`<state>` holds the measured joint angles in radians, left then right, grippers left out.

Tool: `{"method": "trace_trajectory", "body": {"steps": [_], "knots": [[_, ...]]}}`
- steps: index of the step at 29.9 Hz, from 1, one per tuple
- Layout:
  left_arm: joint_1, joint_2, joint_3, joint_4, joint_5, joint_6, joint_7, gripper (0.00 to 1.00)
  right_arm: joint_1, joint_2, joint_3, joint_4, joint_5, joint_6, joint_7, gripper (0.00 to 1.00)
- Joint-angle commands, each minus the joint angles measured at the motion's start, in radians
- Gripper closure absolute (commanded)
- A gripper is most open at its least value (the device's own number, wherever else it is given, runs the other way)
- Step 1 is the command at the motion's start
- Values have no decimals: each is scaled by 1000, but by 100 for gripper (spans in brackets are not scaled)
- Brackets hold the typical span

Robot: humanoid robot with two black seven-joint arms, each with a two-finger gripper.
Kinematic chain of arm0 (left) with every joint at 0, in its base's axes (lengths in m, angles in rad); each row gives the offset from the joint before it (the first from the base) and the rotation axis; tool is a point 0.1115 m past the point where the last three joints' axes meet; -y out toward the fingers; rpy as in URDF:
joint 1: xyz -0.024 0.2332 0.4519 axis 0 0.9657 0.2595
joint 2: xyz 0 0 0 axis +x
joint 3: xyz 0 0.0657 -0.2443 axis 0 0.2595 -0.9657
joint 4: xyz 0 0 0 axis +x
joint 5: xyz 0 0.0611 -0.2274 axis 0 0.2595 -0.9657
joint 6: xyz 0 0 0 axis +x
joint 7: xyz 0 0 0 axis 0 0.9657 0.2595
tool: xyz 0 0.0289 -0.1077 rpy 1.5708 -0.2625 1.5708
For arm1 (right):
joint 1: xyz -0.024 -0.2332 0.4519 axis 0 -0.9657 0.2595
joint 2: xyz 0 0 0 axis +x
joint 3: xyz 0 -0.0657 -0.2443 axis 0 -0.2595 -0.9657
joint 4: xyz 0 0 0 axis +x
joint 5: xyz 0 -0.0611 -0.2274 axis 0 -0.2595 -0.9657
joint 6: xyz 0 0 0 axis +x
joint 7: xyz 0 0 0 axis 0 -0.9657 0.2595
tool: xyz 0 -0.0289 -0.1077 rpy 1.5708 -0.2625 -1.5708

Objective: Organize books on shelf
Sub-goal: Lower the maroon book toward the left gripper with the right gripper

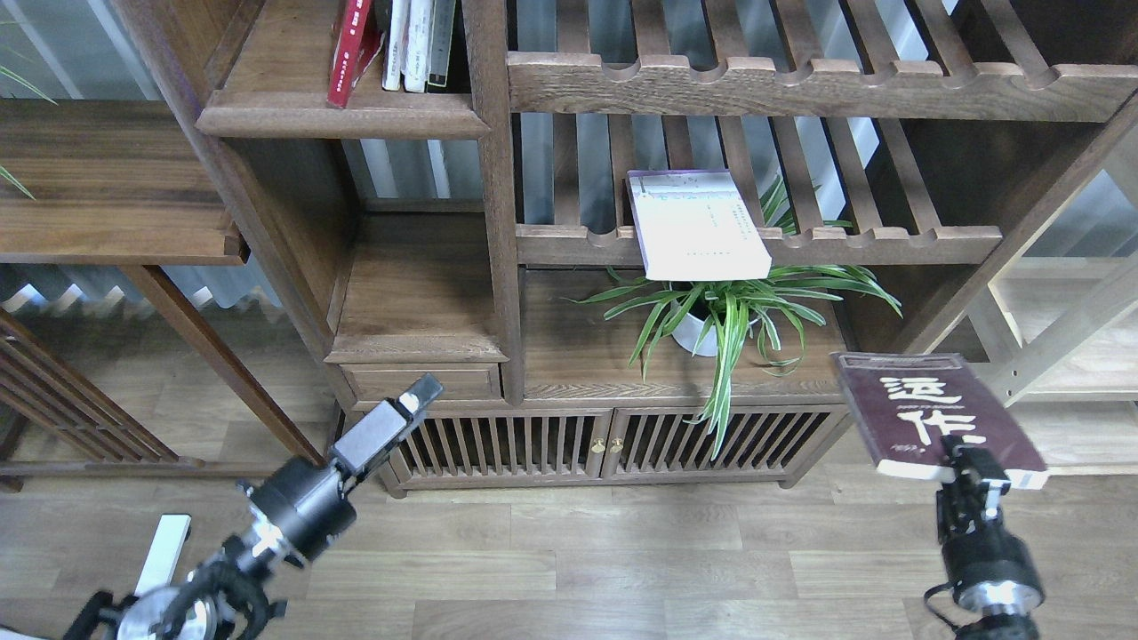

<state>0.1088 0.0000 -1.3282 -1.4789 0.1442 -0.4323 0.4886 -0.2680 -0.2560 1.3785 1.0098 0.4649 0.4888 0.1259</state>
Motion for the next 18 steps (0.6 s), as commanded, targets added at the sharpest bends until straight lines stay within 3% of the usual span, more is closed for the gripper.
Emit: {"method": "trace_trajectory", "body": {"steps": [1,8,18], "knots": [[55,0,3,0,-2,-20,0,1,0,33,-25,0,-25,0,0,86],[173,0,15,5,-12,-56,0,1,0,53,-97,6,-69,0,-2,86],[192,0,4,55,-230,-56,0,1,81,127,-216,19,-149,0,-3,87]]}}
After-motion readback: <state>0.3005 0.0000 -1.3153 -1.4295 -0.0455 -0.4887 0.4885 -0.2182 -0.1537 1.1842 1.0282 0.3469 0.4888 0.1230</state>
